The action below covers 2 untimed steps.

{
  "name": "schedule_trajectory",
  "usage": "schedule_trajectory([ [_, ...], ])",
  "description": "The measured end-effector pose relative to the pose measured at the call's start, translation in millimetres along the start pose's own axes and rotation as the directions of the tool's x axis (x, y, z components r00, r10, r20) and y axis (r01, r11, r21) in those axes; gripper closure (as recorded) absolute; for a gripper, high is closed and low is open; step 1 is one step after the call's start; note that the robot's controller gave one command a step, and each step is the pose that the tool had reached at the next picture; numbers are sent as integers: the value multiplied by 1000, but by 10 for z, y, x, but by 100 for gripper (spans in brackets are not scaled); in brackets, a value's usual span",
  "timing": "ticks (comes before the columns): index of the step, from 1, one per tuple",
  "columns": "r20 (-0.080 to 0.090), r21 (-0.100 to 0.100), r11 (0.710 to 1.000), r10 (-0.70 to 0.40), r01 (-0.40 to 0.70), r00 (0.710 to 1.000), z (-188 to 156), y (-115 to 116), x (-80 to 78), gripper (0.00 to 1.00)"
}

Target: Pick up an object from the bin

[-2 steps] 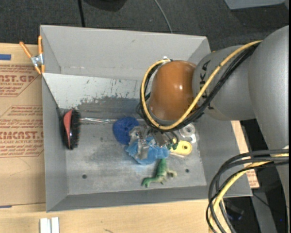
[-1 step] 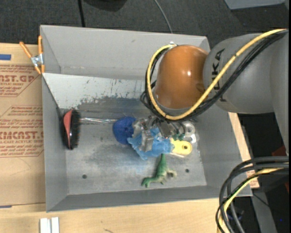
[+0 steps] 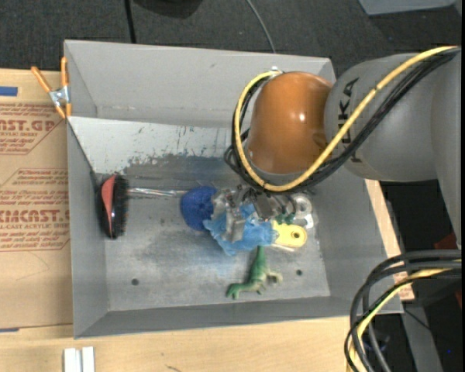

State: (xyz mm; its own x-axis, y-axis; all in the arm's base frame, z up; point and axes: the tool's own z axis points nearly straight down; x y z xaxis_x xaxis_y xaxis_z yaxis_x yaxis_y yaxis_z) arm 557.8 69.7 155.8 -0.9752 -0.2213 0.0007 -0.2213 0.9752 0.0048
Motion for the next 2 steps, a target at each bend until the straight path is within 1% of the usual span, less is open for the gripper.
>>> schedule_trajectory([
  [1, -2, -1, 1000, 11, -11, 1000, -230, 82, 102, 100],
  [2, 3, -1, 999, -44, 44, 999, -962, -5, -147, 100],
])
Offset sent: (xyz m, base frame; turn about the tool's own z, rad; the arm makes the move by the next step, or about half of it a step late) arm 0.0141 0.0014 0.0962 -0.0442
